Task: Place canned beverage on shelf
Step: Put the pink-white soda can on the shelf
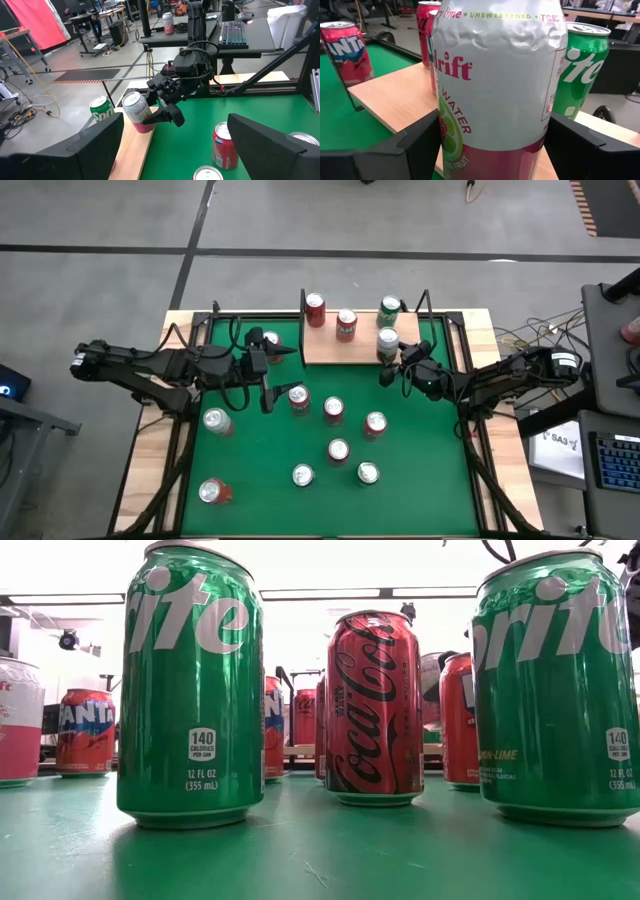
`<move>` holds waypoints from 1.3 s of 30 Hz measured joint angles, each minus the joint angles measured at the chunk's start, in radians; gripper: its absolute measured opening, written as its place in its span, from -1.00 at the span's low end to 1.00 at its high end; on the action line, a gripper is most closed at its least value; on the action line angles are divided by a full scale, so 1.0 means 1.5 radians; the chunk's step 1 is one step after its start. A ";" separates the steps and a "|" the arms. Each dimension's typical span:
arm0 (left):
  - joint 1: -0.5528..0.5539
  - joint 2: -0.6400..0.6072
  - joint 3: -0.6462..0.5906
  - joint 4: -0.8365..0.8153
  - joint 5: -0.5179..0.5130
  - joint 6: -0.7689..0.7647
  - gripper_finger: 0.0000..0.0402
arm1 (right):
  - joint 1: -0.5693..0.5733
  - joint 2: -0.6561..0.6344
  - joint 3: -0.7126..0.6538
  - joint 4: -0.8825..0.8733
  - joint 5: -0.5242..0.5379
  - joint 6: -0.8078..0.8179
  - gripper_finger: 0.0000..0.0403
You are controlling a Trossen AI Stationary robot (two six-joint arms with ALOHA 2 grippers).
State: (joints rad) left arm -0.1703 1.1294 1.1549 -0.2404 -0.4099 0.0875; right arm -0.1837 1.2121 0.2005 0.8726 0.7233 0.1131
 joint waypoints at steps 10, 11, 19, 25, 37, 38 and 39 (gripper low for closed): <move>0.000 0.000 0.000 -0.001 0.000 0.003 0.70 | 0.000 0.000 0.001 0.000 0.025 0.034 0.43; 0.000 0.000 0.000 0.000 0.000 0.004 0.70 | 0.000 0.000 0.002 0.000 0.026 0.035 0.43; 0.000 0.000 0.000 0.002 0.000 0.005 0.70 | 0.002 0.000 0.044 0.000 0.006 0.018 0.43; 0.000 0.000 0.000 0.001 0.000 0.005 0.70 | 0.002 0.024 0.071 0.000 -0.015 0.011 0.44; 0.000 0.000 0.000 -0.002 0.000 0.005 0.70 | 0.000 0.198 0.094 0.099 -0.005 0.033 0.44; 0.000 0.000 0.000 -0.002 0.000 0.005 0.70 | 0.000 0.211 0.097 0.105 -0.003 0.031 0.44; 0.000 0.000 0.000 -0.002 0.000 0.005 0.70 | 0.000 0.222 0.102 0.106 0.004 0.028 0.44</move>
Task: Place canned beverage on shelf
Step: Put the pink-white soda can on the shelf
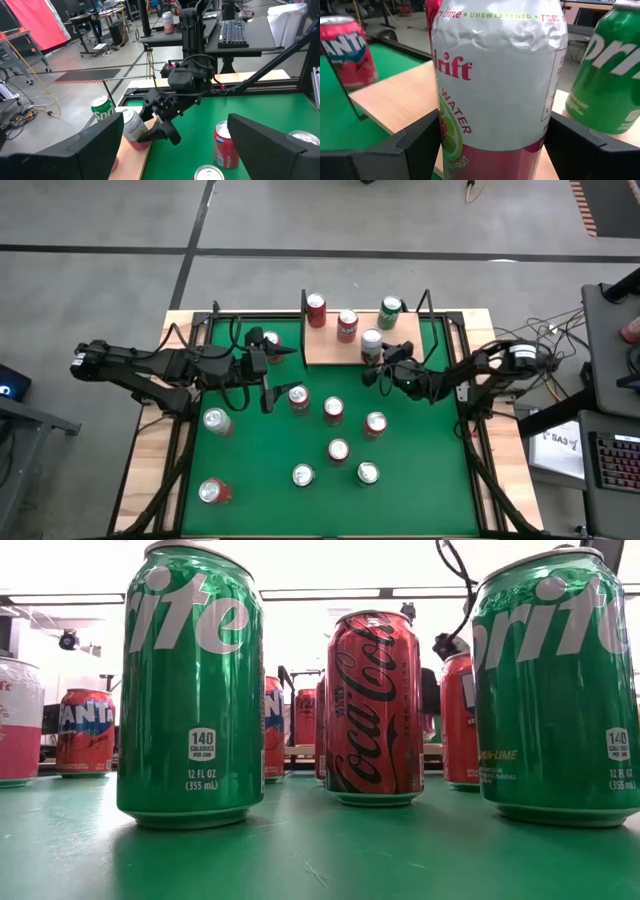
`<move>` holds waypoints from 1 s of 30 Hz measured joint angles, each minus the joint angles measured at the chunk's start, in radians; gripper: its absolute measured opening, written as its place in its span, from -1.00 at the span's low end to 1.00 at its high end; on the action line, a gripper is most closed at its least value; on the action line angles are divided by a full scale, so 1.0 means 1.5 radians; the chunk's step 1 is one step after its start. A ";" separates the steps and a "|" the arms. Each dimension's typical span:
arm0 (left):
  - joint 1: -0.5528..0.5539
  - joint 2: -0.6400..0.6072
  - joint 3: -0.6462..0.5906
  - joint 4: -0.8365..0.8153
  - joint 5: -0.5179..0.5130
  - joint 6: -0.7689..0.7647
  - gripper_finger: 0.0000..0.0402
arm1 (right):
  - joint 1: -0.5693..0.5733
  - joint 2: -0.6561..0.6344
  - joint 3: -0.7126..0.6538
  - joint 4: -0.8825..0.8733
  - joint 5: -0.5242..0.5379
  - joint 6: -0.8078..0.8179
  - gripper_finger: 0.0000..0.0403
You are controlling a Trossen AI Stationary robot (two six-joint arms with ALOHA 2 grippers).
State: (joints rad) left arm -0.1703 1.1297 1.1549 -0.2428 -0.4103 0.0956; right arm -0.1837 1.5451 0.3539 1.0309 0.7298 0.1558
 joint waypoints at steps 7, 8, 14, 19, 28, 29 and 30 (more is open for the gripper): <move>0.000 0.000 0.000 -0.002 0.000 0.000 0.70 | 0.000 0.049 0.035 0.008 0.020 -0.012 0.44; 0.000 0.000 0.000 -0.002 -0.001 0.000 0.70 | 0.000 0.052 0.037 0.008 0.023 -0.014 0.44; 0.000 0.000 0.000 -0.003 -0.001 0.000 0.70 | 0.000 0.061 0.044 0.006 0.037 -0.017 0.44; 0.000 0.000 0.000 -0.007 -0.001 0.000 0.70 | -0.002 0.061 0.044 0.004 0.039 -0.017 0.44; 0.000 0.000 0.000 -0.008 -0.001 0.000 0.70 | -0.005 0.061 0.043 0.001 0.039 -0.009 0.54; 0.000 0.000 0.000 -0.008 -0.001 0.001 0.70 | -0.005 0.061 0.043 0.001 0.039 -0.007 0.56; 0.000 0.000 0.000 -0.008 -0.001 0.001 0.70 | -0.005 0.061 0.043 0.000 0.039 -0.006 0.59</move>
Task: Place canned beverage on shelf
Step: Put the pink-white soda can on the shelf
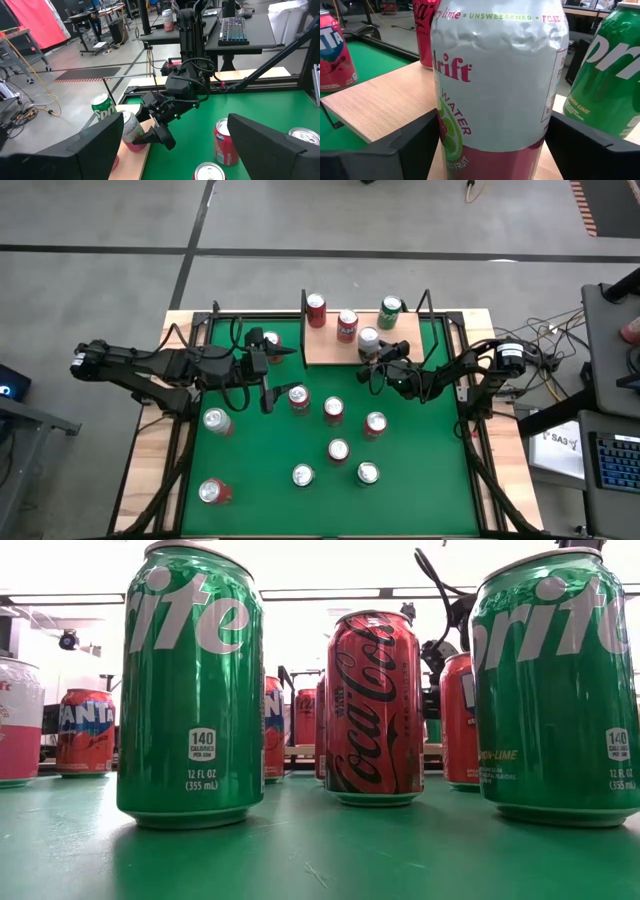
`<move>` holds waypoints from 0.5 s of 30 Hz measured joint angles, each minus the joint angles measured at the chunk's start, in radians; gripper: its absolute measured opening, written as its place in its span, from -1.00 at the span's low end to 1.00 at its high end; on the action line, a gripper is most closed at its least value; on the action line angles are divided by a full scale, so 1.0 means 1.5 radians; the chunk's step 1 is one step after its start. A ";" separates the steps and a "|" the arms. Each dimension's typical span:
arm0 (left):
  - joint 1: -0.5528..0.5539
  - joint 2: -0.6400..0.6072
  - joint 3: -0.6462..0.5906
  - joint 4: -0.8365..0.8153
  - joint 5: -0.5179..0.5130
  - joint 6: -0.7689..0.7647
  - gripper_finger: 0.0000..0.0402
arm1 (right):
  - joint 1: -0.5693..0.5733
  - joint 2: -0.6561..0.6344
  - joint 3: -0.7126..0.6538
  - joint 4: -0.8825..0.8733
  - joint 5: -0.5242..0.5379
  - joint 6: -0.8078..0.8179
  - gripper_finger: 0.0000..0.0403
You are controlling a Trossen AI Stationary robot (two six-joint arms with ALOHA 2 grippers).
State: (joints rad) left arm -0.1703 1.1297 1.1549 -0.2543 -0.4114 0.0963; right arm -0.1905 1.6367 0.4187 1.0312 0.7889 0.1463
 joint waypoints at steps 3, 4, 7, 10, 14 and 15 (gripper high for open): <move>0.000 0.000 0.000 0.000 0.000 0.005 0.70 | 0.000 0.001 -0.001 -0.005 0.000 0.003 0.64; 0.000 0.000 0.000 0.000 0.000 0.005 0.70 | 0.000 0.001 -0.001 -0.005 0.000 0.004 0.64; 0.000 0.000 0.000 0.000 0.000 0.005 0.70 | -0.003 0.001 -0.001 -0.006 -0.002 0.008 0.64; 0.000 0.000 0.000 0.000 0.000 0.005 0.70 | -0.007 0.001 -0.001 -0.005 -0.002 0.010 0.62; 0.000 0.000 0.000 0.000 0.000 0.005 0.70 | -0.011 0.000 0.001 -0.006 -0.002 0.009 0.63; 0.000 0.000 0.000 0.000 0.000 0.005 0.70 | -0.011 -0.001 0.001 -0.006 -0.002 0.007 0.63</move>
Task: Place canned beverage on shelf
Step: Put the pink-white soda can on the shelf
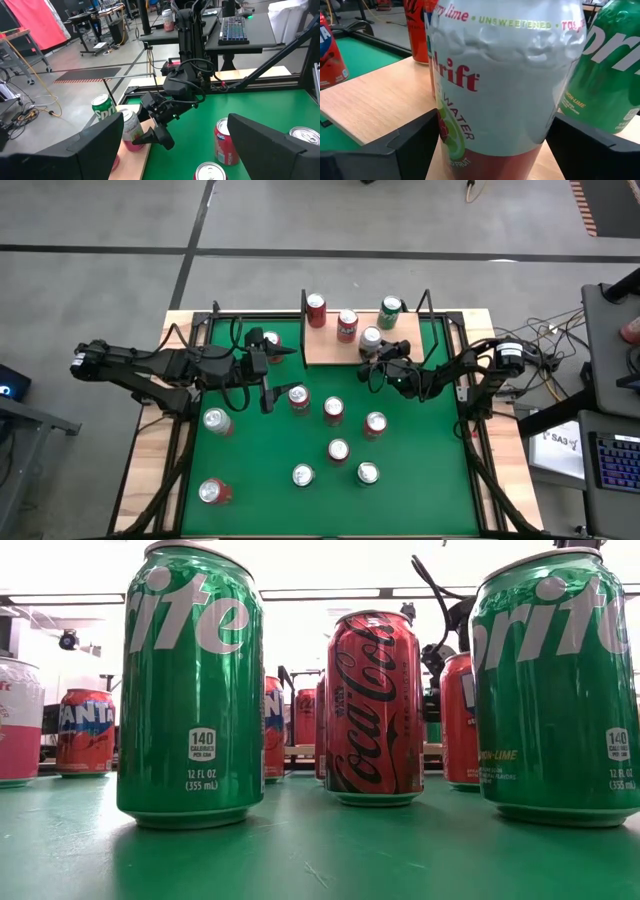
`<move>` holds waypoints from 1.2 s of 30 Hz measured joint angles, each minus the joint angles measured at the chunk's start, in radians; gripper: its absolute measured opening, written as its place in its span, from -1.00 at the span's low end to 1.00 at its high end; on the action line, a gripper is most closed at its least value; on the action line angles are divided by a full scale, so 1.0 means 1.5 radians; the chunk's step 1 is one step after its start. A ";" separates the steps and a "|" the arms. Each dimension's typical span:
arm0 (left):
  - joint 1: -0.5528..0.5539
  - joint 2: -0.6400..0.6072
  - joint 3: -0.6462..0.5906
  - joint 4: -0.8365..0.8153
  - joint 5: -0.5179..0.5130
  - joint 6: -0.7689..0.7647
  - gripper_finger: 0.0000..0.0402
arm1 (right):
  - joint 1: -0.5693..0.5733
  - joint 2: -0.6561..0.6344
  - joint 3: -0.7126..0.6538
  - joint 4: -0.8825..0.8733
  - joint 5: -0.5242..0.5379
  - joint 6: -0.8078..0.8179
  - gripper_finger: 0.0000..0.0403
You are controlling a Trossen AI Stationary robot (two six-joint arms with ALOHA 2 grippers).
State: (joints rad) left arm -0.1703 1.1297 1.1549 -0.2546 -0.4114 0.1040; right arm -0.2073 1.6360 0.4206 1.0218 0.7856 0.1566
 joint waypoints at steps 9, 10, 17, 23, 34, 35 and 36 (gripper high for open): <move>0.000 0.000 0.000 0.000 0.000 0.000 0.70 | 0.000 -0.003 0.001 0.003 -0.005 0.000 0.73; 0.000 0.000 0.000 0.000 0.000 0.000 0.70 | 0.000 -0.003 0.001 0.003 -0.005 0.000 0.74; 0.000 0.000 0.000 0.000 0.000 0.000 0.70 | 0.001 -0.023 0.001 0.002 0.000 -0.010 0.76; 0.000 0.000 0.000 0.000 0.000 0.000 0.70 | 0.001 -0.079 0.001 -0.001 0.001 -0.033 0.76; -0.024 -0.024 -0.018 -0.001 -0.019 0.014 0.70 | 0.049 -0.280 0.032 -0.171 -0.005 -0.047 0.75; -0.026 -0.027 -0.023 -0.001 -0.026 0.015 0.70 | 0.058 -0.298 0.047 -0.210 -0.005 -0.047 0.75; -0.029 -0.032 -0.028 0.000 -0.031 0.017 0.70 | 0.067 -0.315 0.064 -0.253 -0.005 -0.047 0.73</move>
State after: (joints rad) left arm -0.2132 1.0817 1.1123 -0.2547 -0.4580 0.1294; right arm -0.1072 1.1640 0.5162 0.6422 0.7776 0.0856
